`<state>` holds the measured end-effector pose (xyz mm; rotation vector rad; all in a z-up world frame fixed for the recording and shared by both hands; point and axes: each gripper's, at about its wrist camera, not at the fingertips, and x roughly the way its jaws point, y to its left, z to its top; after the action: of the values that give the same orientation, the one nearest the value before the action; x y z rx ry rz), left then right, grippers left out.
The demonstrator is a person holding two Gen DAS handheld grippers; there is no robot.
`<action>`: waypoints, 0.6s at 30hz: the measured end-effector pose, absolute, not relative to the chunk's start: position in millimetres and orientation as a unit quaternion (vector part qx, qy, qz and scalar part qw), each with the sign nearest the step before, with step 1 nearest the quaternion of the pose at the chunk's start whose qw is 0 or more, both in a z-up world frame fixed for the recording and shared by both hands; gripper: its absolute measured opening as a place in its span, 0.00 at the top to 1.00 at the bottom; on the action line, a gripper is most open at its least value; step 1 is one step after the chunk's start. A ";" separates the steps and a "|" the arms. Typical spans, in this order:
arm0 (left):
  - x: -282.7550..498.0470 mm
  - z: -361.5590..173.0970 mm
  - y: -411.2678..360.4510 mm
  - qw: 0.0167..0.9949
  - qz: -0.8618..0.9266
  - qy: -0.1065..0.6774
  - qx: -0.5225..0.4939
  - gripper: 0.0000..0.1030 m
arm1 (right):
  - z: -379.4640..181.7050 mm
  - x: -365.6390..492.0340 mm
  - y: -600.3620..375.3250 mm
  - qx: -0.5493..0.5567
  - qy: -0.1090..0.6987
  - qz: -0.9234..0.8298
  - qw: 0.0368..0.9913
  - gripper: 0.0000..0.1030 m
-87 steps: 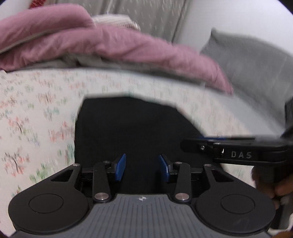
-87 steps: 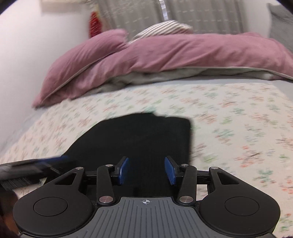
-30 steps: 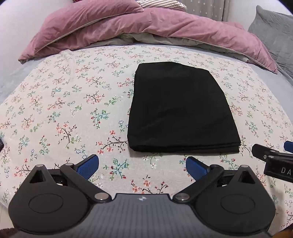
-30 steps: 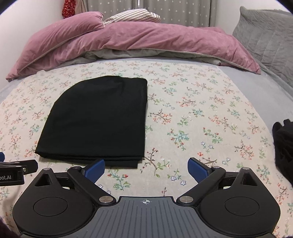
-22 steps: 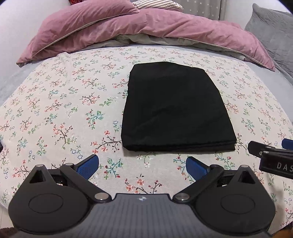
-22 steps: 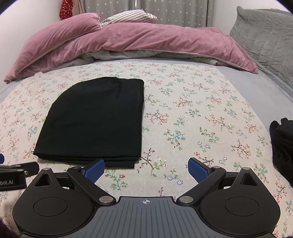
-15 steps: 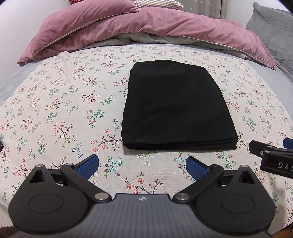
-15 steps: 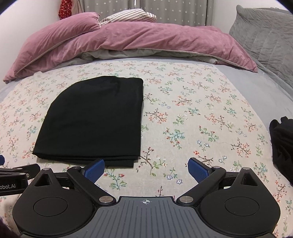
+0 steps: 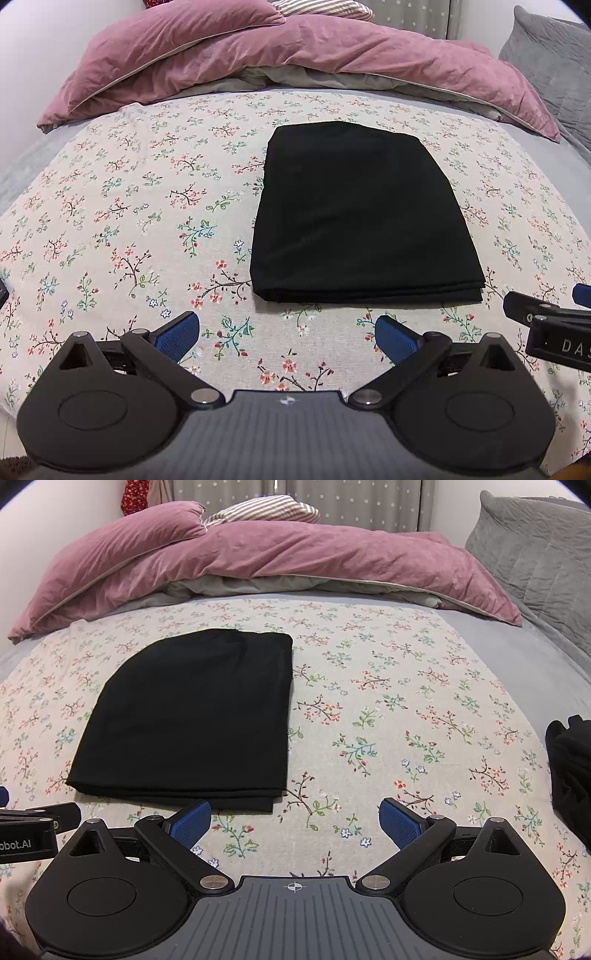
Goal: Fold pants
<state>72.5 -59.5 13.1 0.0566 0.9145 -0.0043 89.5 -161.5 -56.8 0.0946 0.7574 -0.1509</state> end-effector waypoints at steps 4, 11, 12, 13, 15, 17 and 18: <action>72.0 13.8 -58.4 0.898 -0.002 0.439 0.027 0.00 | -56.8 87.7 -159.4 0.043 0.366 -0.070 0.927 0.04; 72.3 14.9 -55.7 0.898 -0.002 0.439 0.026 0.00 | -56.5 85.8 -156.5 0.040 0.366 -0.066 0.927 0.04; 72.5 14.8 -55.5 0.898 -0.001 0.439 0.026 0.00 | -56.3 85.6 -156.2 0.040 0.365 -0.065 0.928 0.04; 72.7 14.7 -55.3 0.898 -0.001 0.439 0.025 0.00 | -56.1 85.4 -156.3 0.040 0.365 -0.066 0.928 0.04; 73.0 14.5 -55.0 0.898 -0.002 0.440 0.025 0.00 | -56.0 85.5 -157.0 0.040 0.364 -0.067 0.928 0.04; 73.0 14.4 -55.5 0.897 -0.001 0.440 0.024 0.00 | -56.0 85.6 -158.2 0.042 0.364 -0.069 0.928 0.04; 73.1 14.2 -55.5 0.898 -0.001 0.440 0.024 0.00 | -55.9 85.9 -159.5 0.043 0.364 -0.069 0.928 0.04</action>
<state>73.1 -55.5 14.2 0.0503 0.9120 -0.0029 85.9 -159.5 -55.9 0.0879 0.7456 -0.1415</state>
